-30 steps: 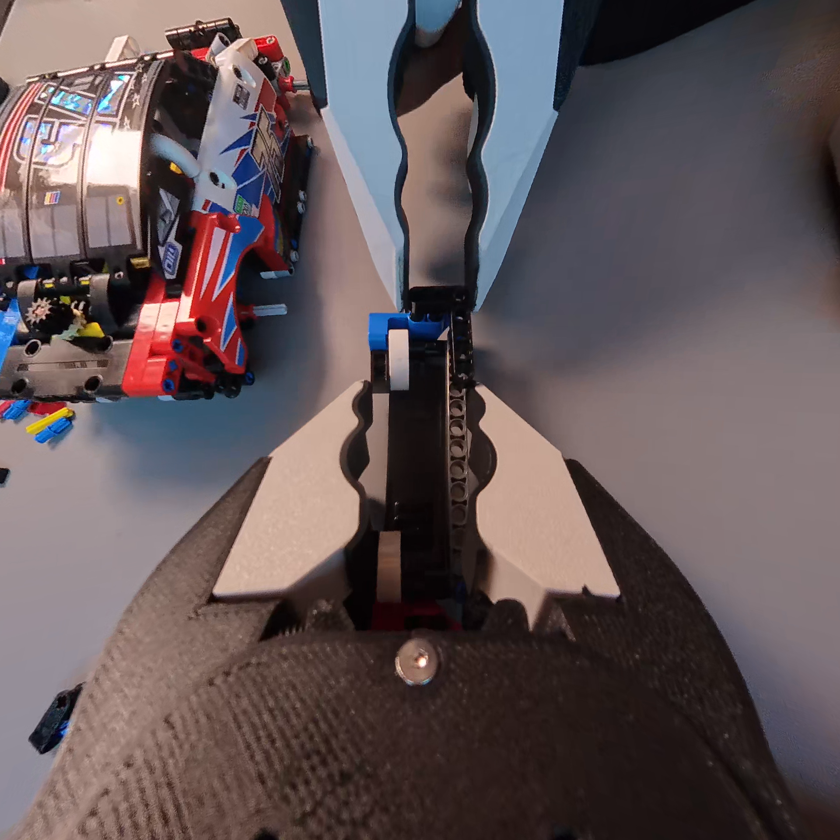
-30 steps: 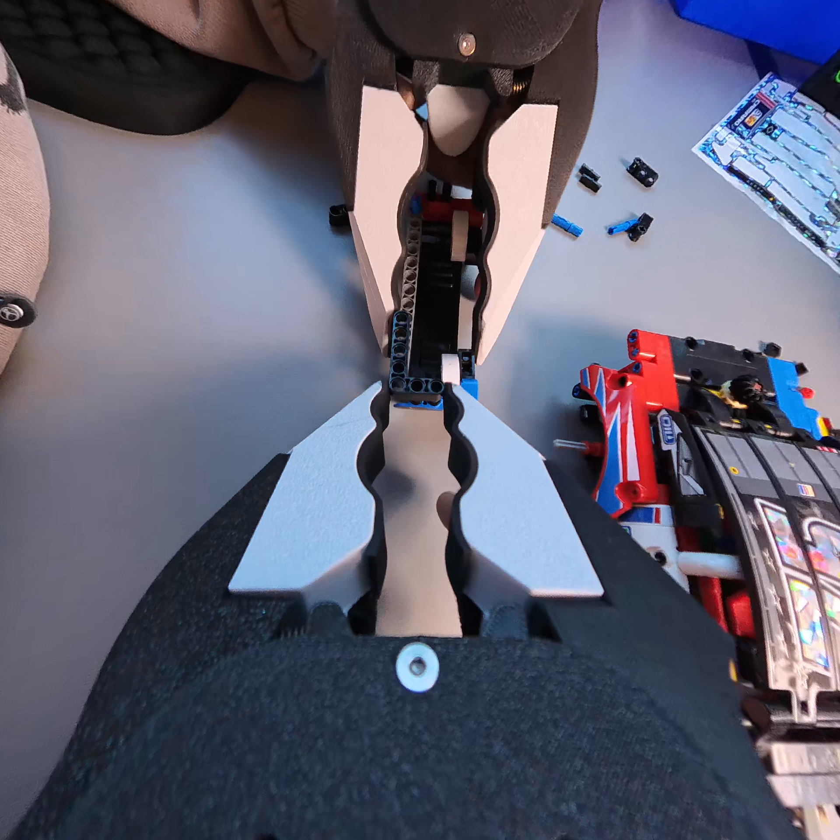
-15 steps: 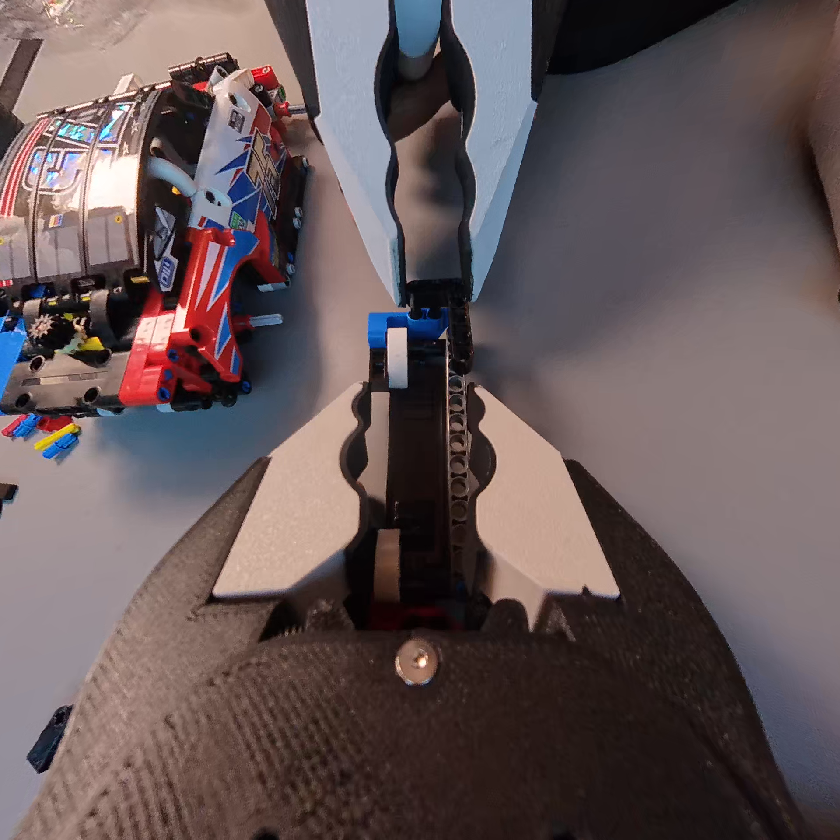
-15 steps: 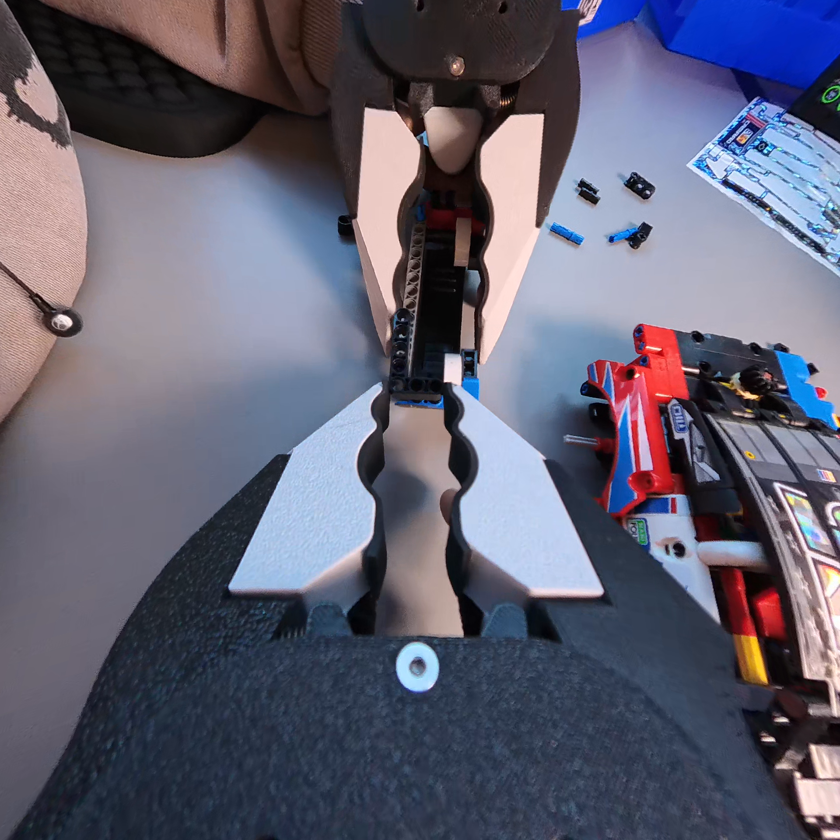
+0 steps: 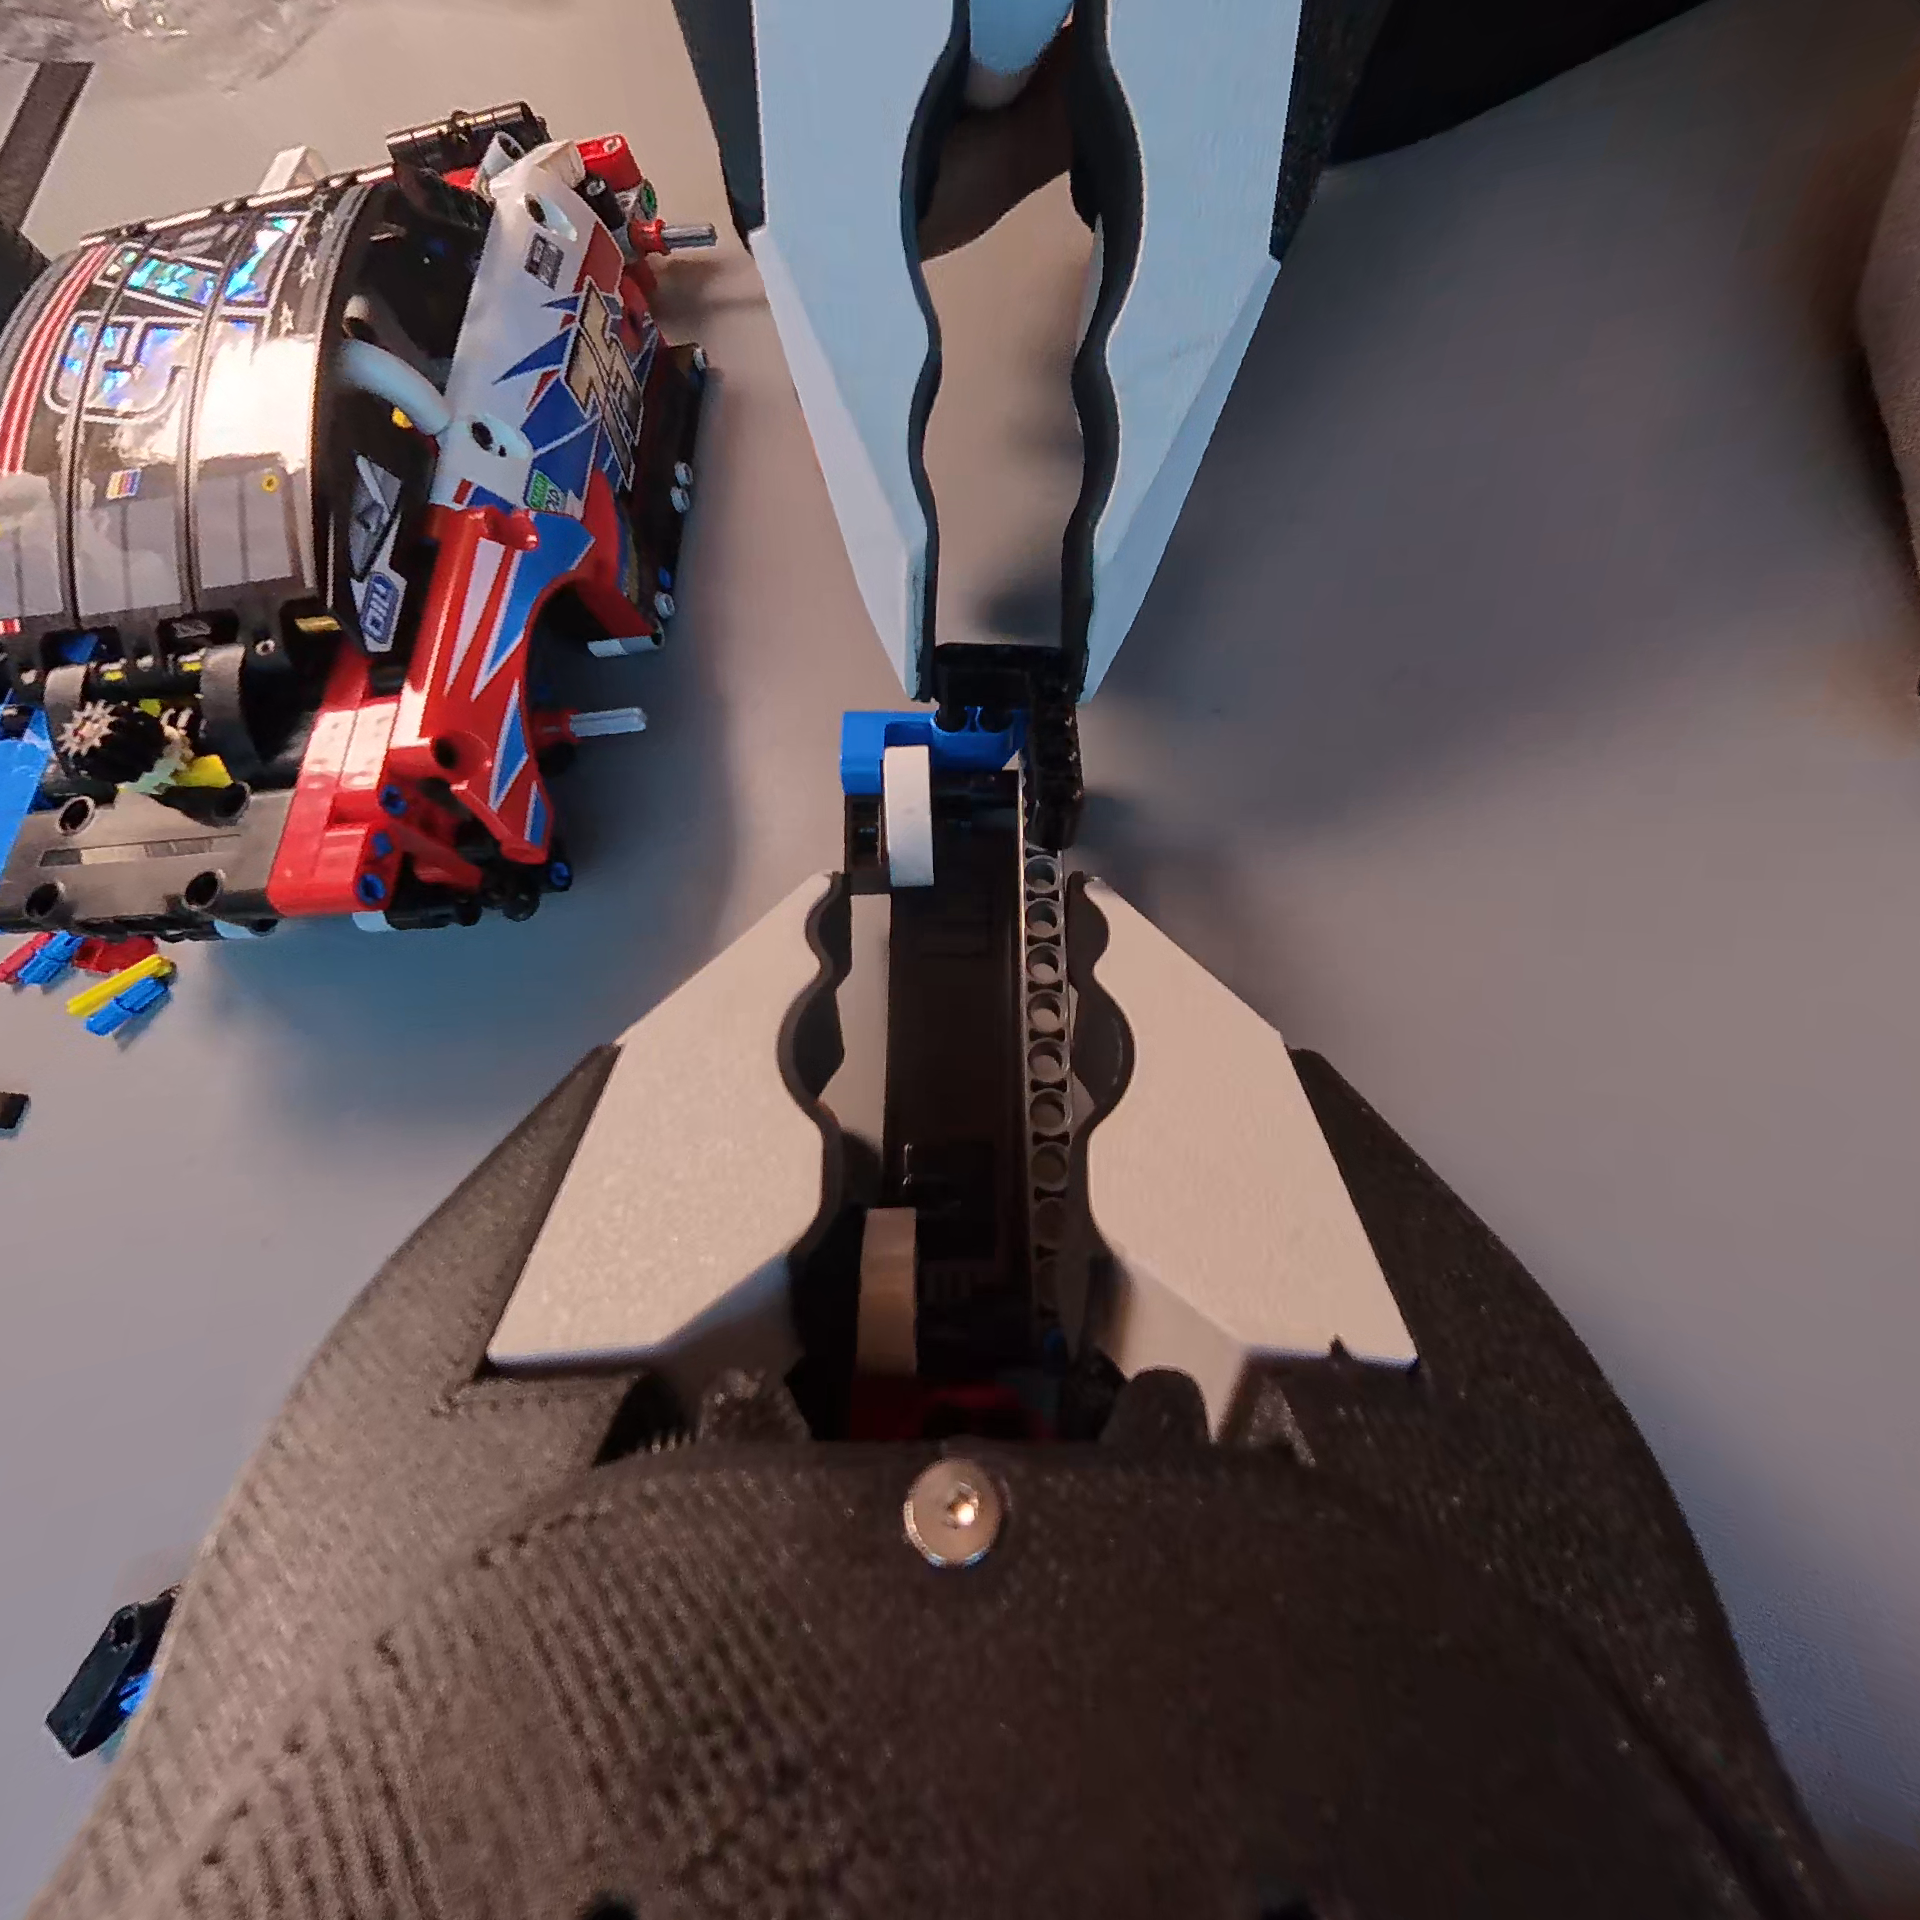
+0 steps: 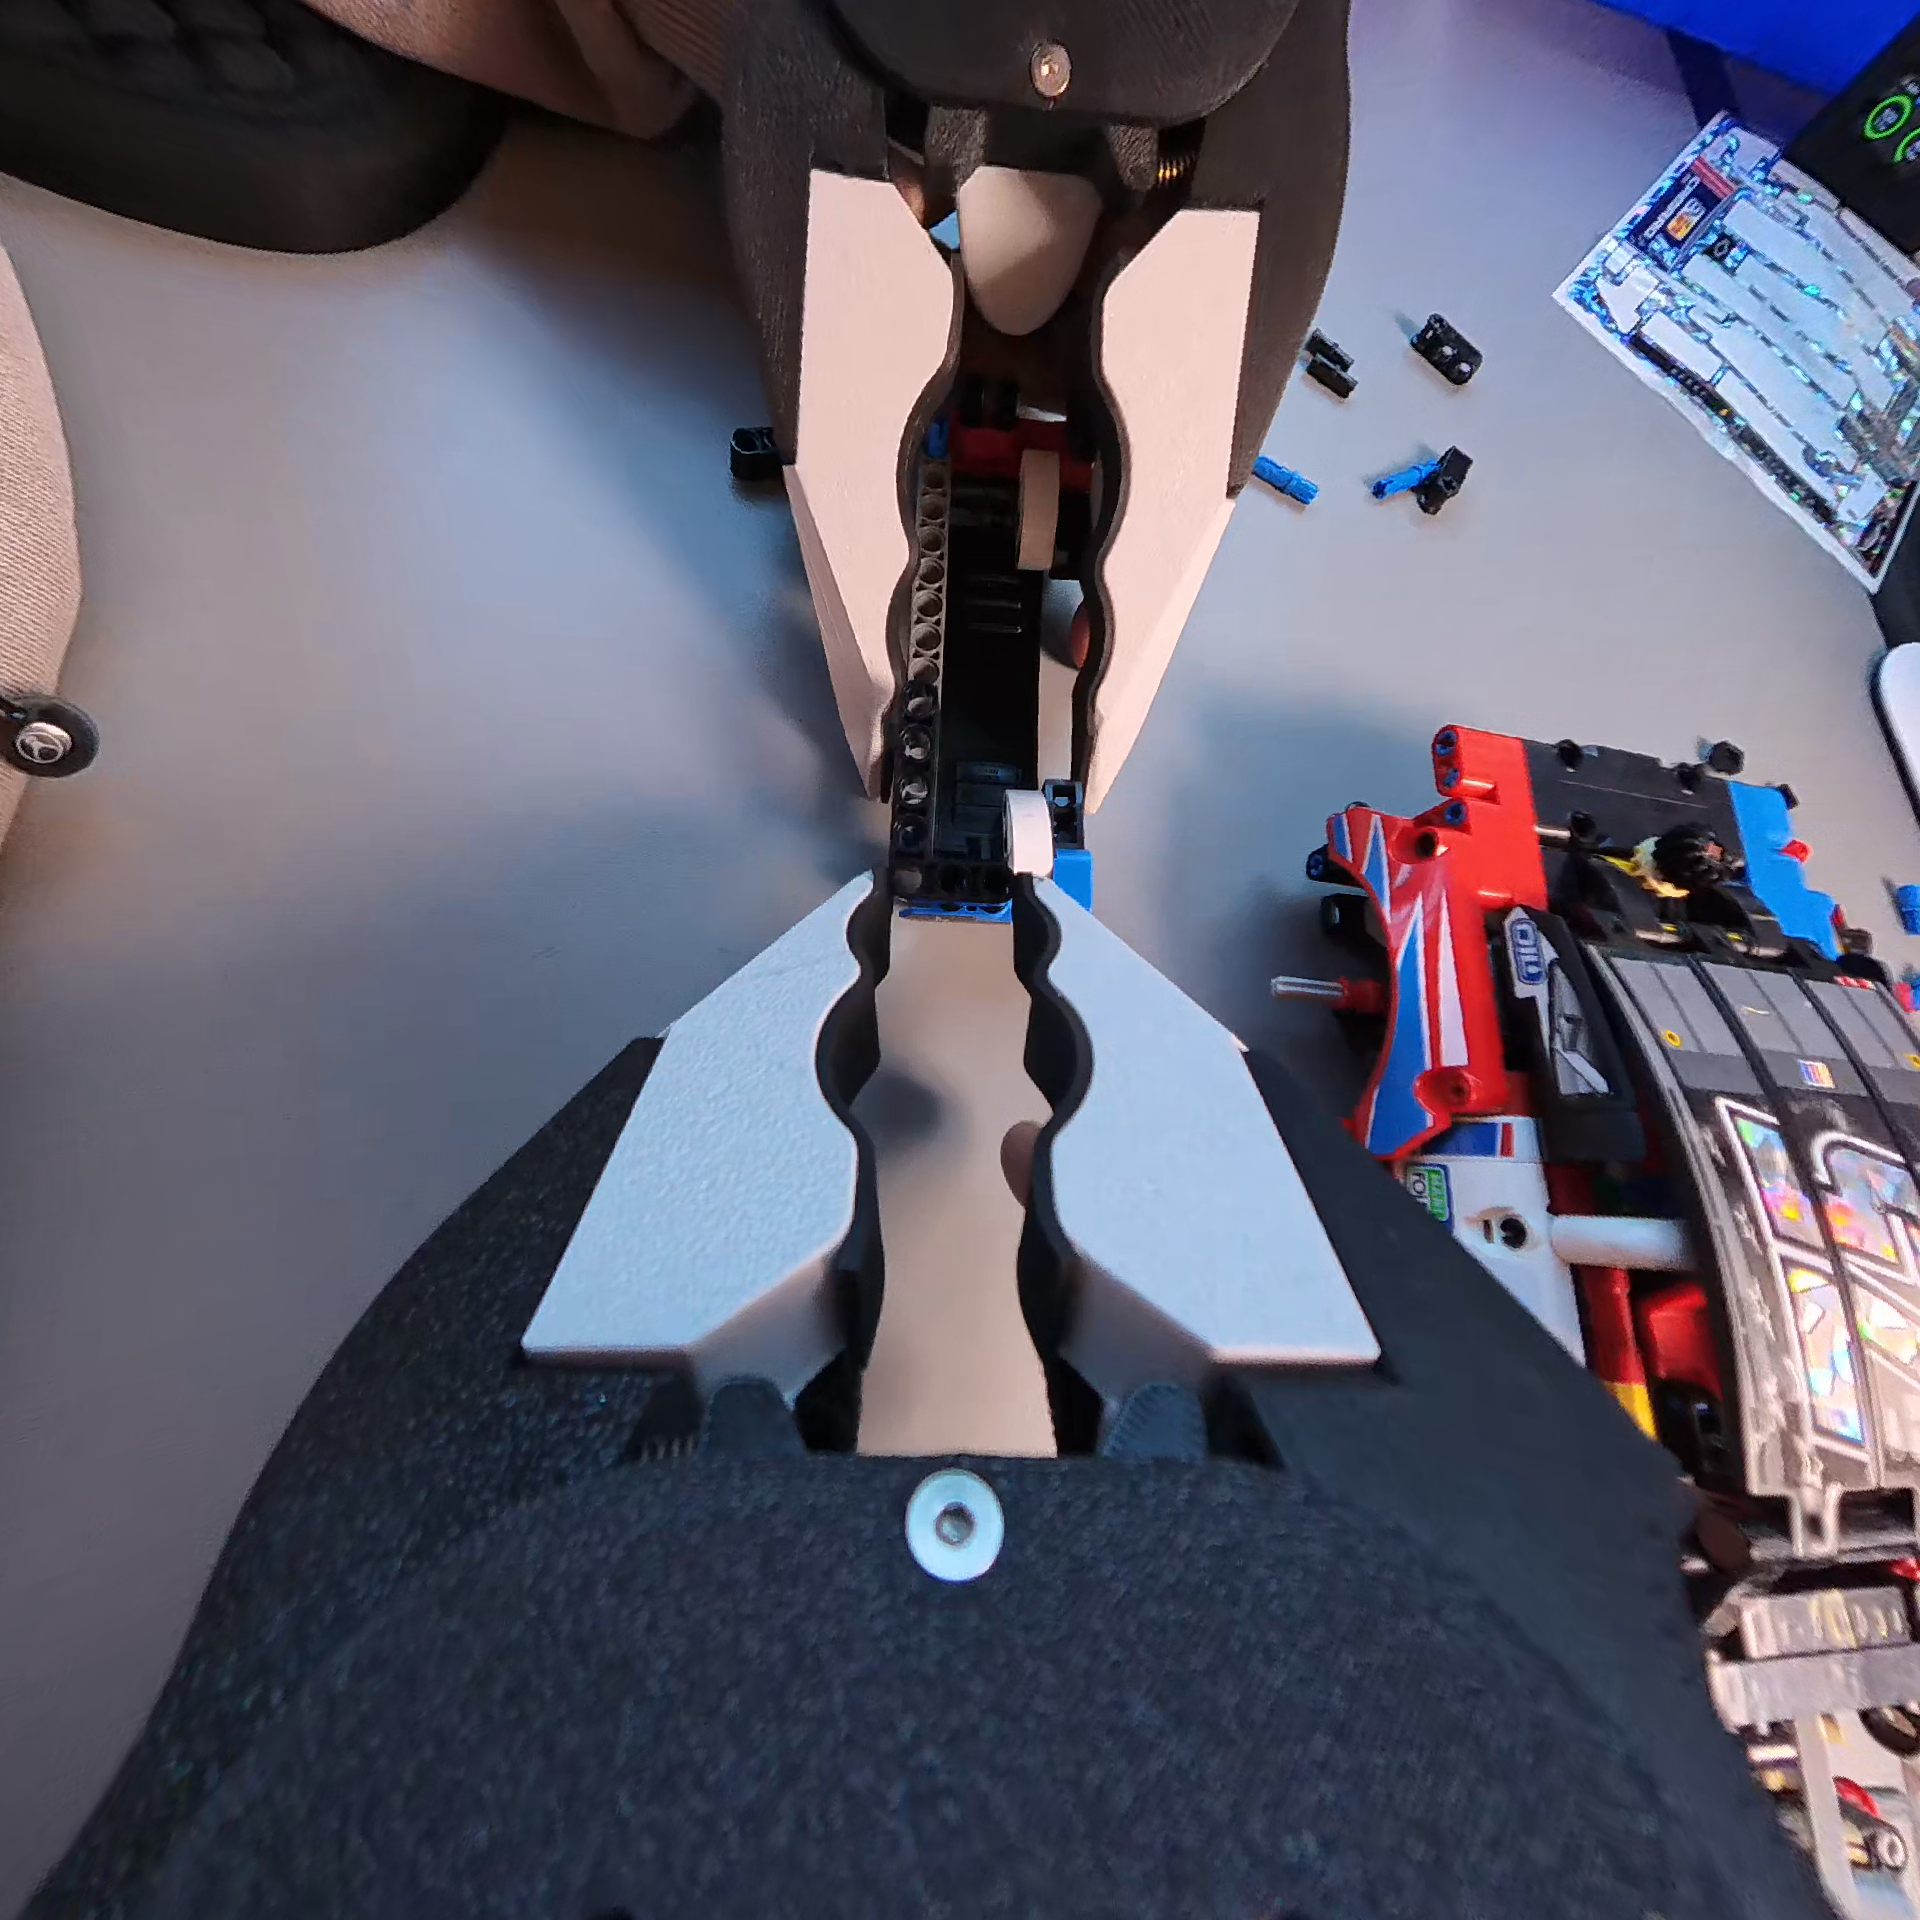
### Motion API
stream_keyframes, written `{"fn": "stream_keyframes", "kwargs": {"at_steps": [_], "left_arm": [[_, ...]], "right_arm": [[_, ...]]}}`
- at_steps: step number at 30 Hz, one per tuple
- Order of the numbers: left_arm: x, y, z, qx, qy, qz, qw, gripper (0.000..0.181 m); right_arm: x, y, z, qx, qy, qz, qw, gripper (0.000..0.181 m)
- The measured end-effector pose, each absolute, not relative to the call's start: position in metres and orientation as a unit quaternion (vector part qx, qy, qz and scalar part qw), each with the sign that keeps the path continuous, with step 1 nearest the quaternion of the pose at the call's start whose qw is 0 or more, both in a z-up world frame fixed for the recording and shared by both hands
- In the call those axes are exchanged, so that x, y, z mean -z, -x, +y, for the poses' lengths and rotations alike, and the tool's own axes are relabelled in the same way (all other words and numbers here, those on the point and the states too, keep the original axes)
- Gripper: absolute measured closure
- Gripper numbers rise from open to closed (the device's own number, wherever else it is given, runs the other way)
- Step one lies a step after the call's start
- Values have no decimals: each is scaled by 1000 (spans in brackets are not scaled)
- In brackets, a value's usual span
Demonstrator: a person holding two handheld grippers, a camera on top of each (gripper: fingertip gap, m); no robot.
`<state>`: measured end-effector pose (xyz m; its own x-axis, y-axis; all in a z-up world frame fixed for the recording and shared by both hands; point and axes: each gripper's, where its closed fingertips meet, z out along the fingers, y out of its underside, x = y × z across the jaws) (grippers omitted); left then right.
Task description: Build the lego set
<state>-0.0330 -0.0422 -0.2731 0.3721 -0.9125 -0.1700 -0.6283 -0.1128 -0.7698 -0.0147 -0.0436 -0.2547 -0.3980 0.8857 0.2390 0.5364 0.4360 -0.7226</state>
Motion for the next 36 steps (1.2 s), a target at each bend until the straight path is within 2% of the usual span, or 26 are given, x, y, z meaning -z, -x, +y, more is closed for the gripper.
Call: {"fn": "stream_keyframes", "kwargs": {"at_steps": [8, 19, 25, 32, 36], "left_arm": [[273, 33, -42, 176, 728, 527, 401, 142], [274, 34, -43, 177, 734, 521, 399, 142], [274, 34, -42, 171, 739, 512, 402, 142], [274, 35, -43, 165, 746, 502, 405, 142], [274, 35, -42, 161, 755, 489, 405, 142]], "right_arm": [[254, 15, -44, -267, 478, -787, 284, 160], [255, 17, -44, -212, 420, -841, 267, 160], [256, 17, -43, -216, 488, -810, 243, 160], [257, 18, -42, -149, 413, -859, 262, 160], [258, 18, -41, -178, 497, -818, 228, 160]]}}
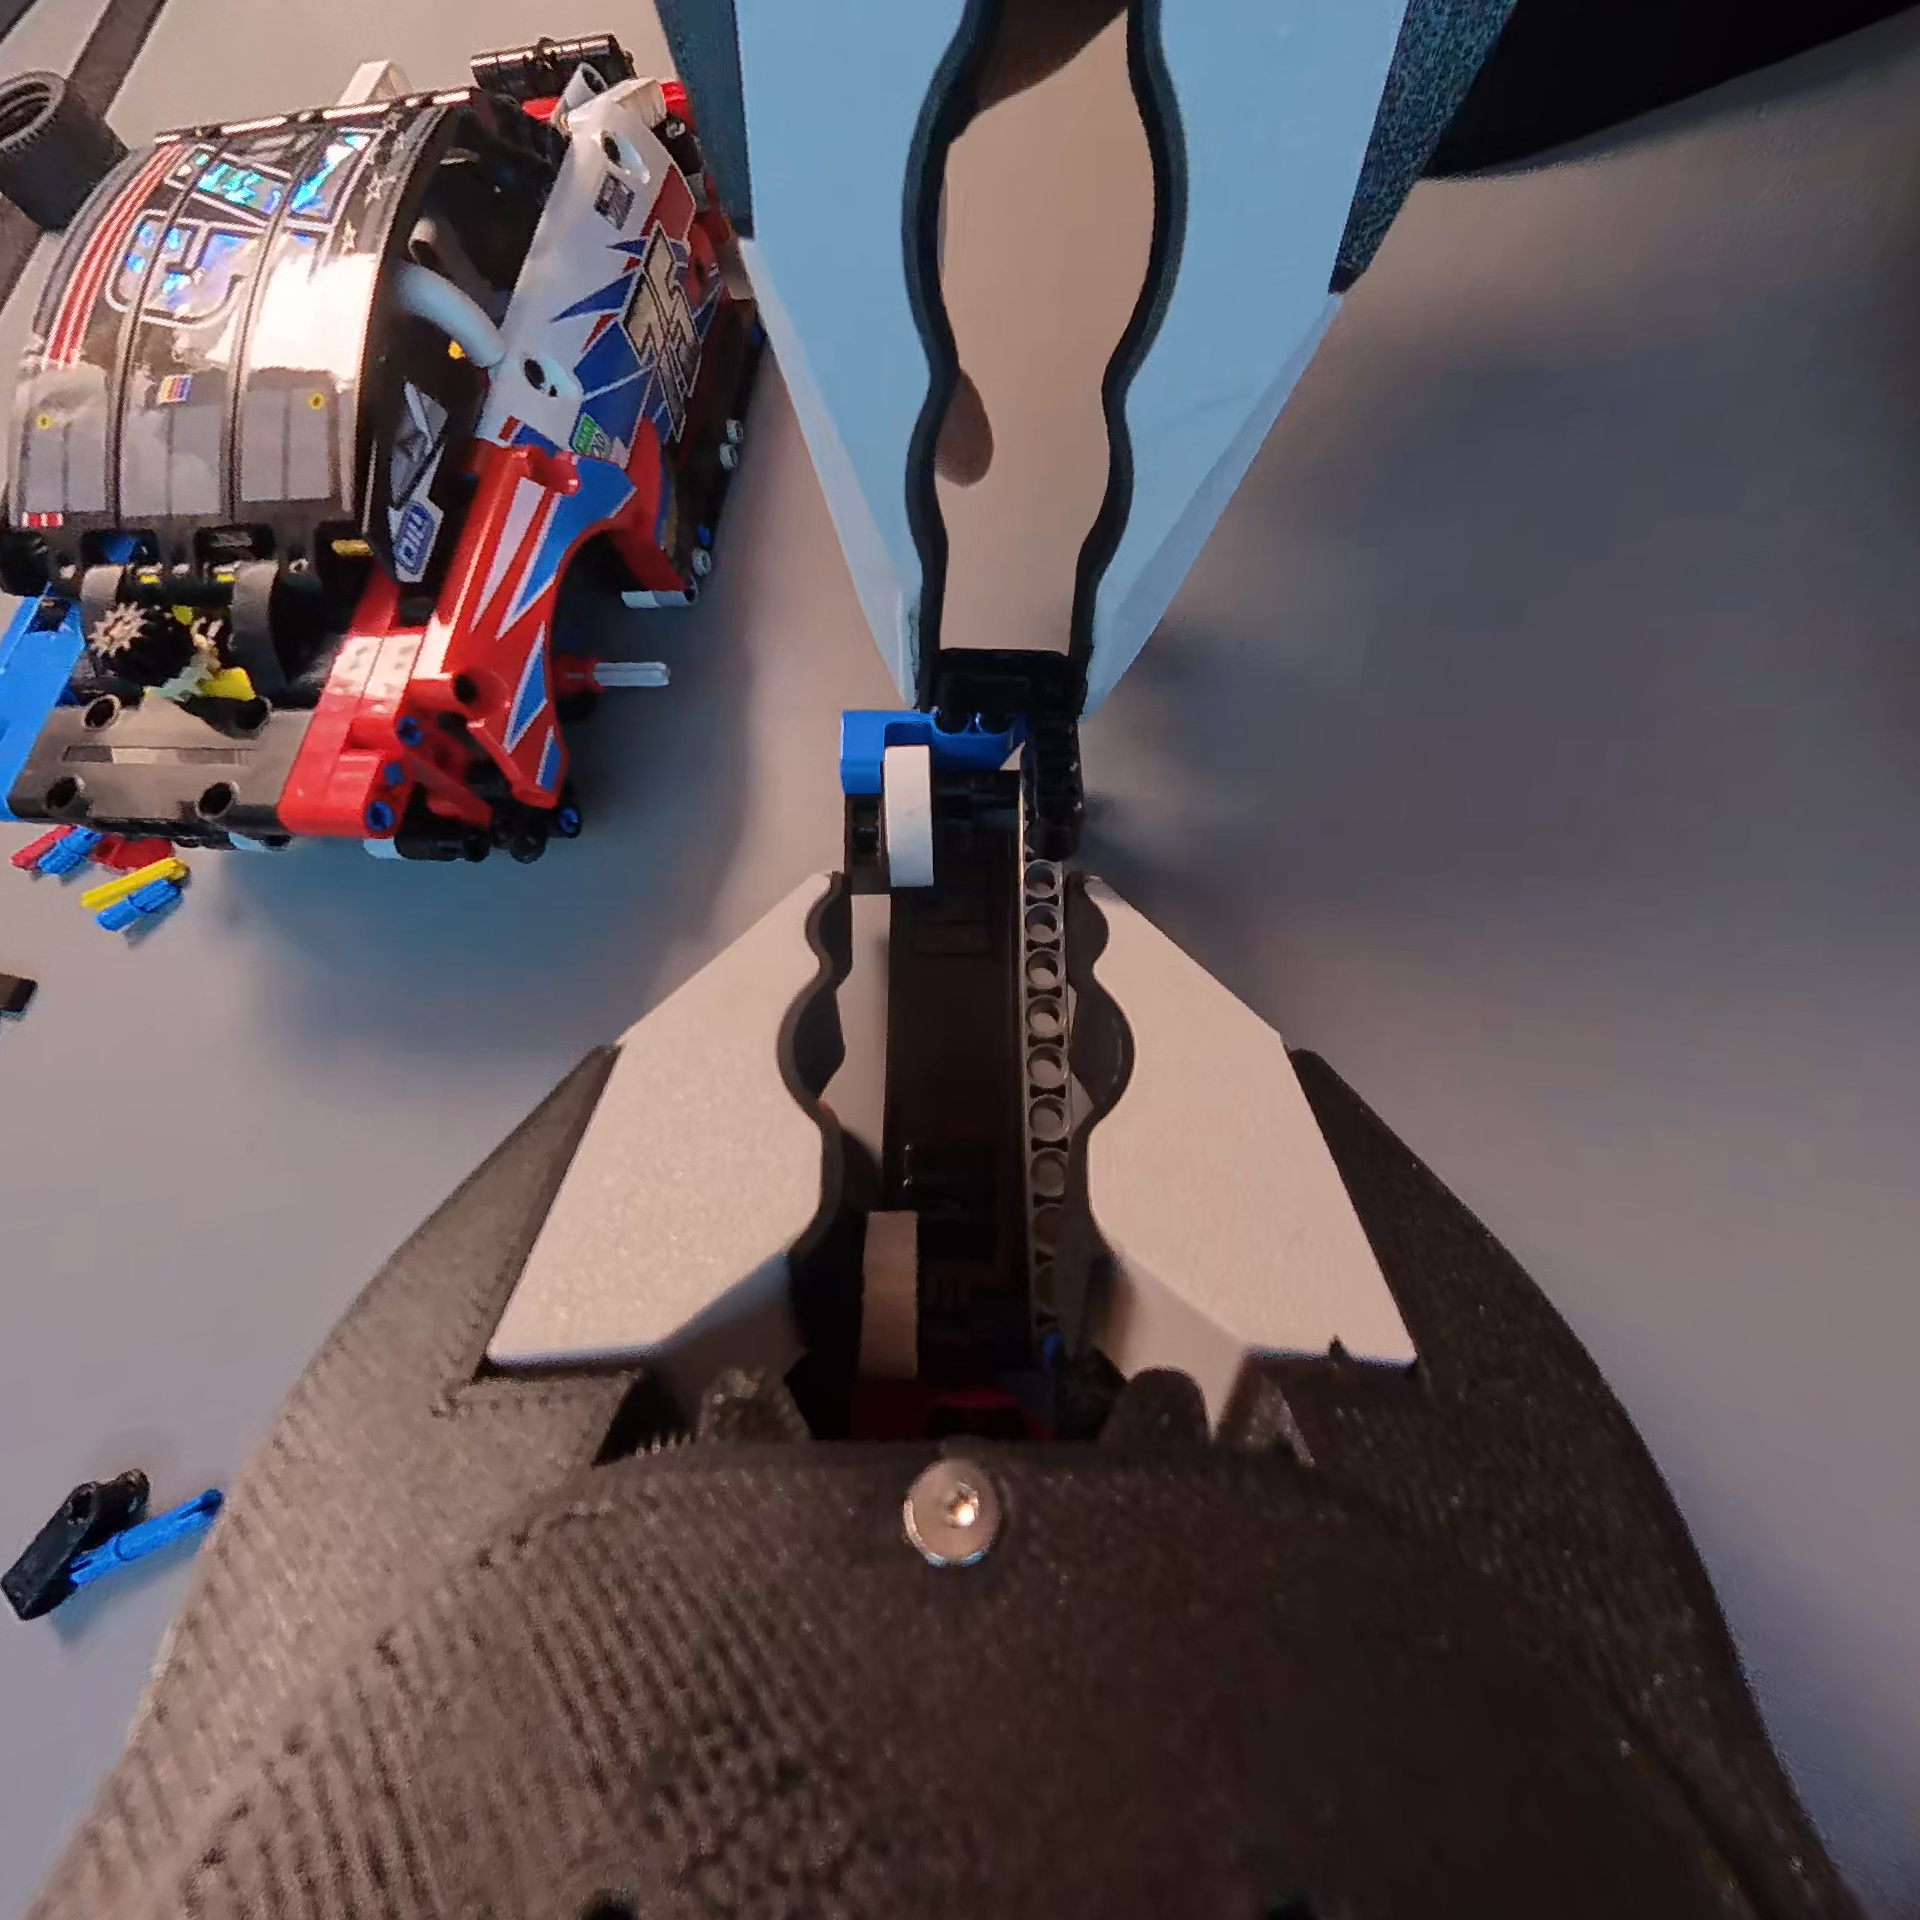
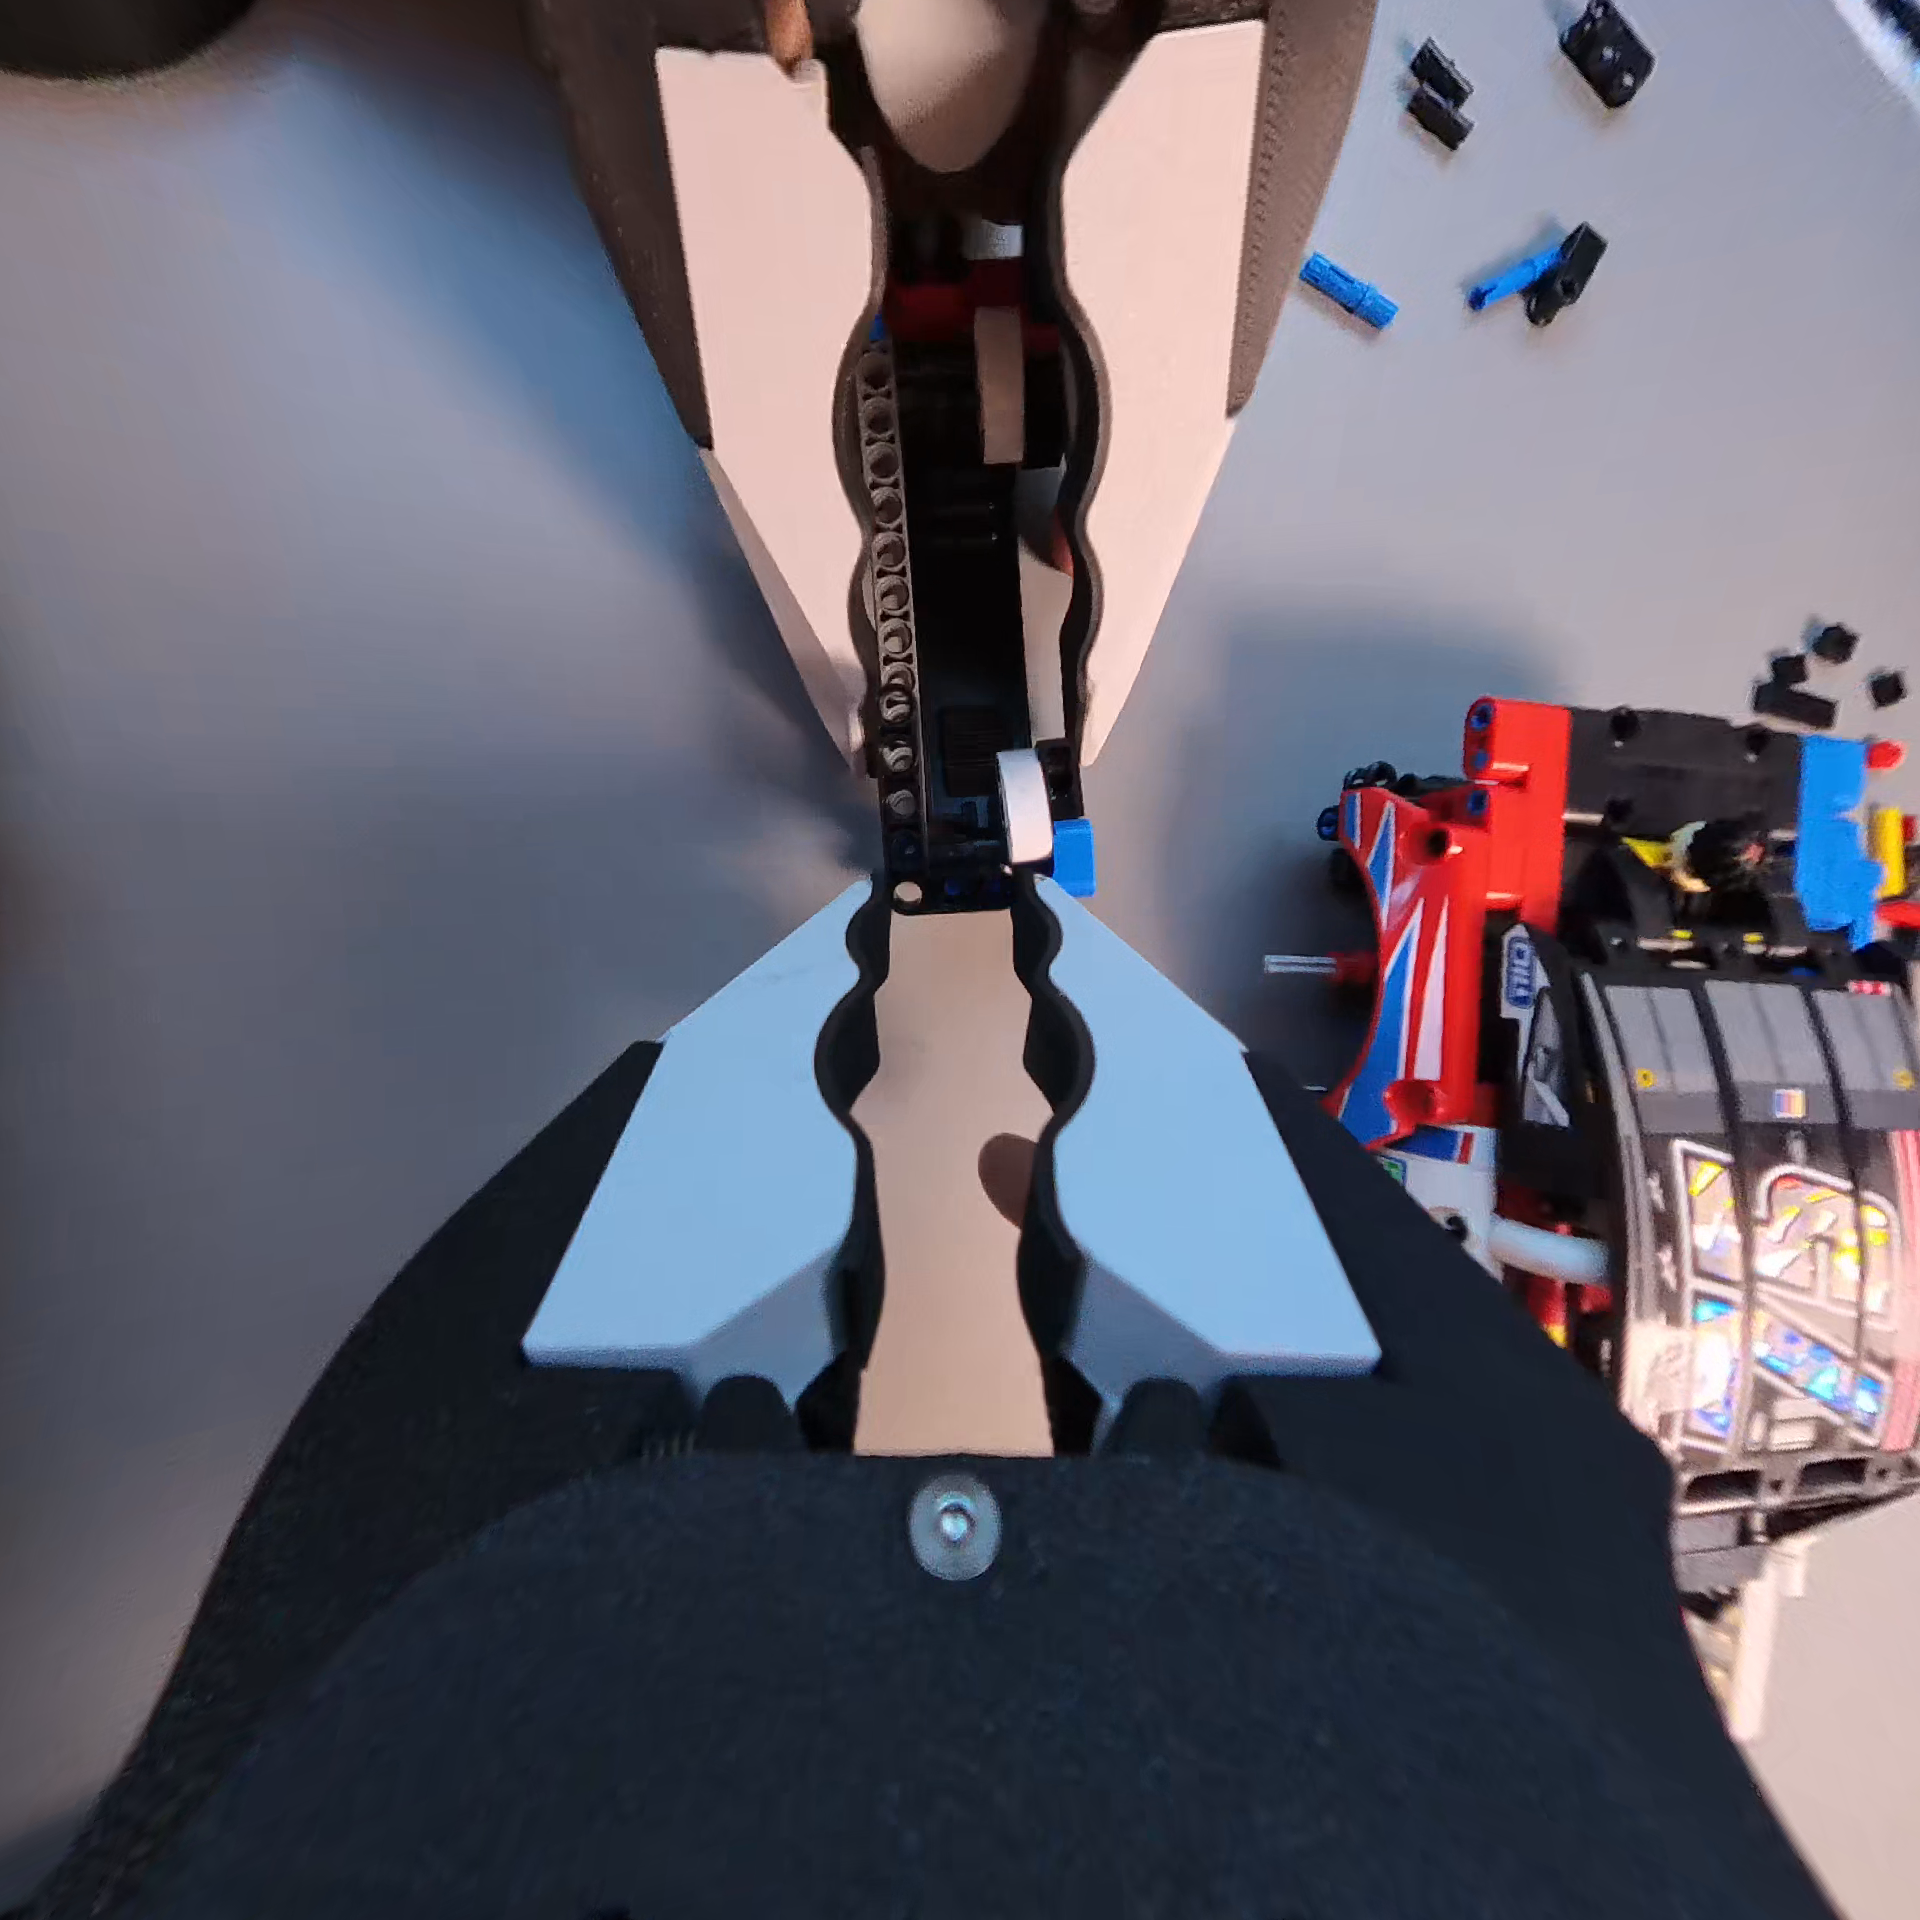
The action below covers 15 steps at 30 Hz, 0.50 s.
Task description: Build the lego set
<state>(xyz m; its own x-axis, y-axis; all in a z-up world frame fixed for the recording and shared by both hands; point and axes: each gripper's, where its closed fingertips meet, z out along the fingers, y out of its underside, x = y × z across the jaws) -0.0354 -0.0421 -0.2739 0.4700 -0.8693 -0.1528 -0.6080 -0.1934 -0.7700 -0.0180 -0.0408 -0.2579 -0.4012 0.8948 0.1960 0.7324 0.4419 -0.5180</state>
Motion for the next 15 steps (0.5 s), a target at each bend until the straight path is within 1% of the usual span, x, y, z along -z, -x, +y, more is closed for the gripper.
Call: {"fn": "stream_keyframes", "kwargs": {"at_steps": [3, 7, 12, 15], "left_arm": [[274, 35, -42, 158, 756, 487, 407, 142], [274, 36, -42, 158, 764, 476, 406, 142], [274, 36, -42, 153, 767, 471, 408, 142], [273, 36, -41, 148, 768, 468, 411, 142]], "right_arm": [[258, 18, -40, -145, 457, -841, 249, 160], [258, 19, -40, -152, 476, -835, 232, 160], [259, 19, -39, -77, 404, -880, 235, 160], [260, 19, -38, -61, 406, -887, 213, 160]]}}
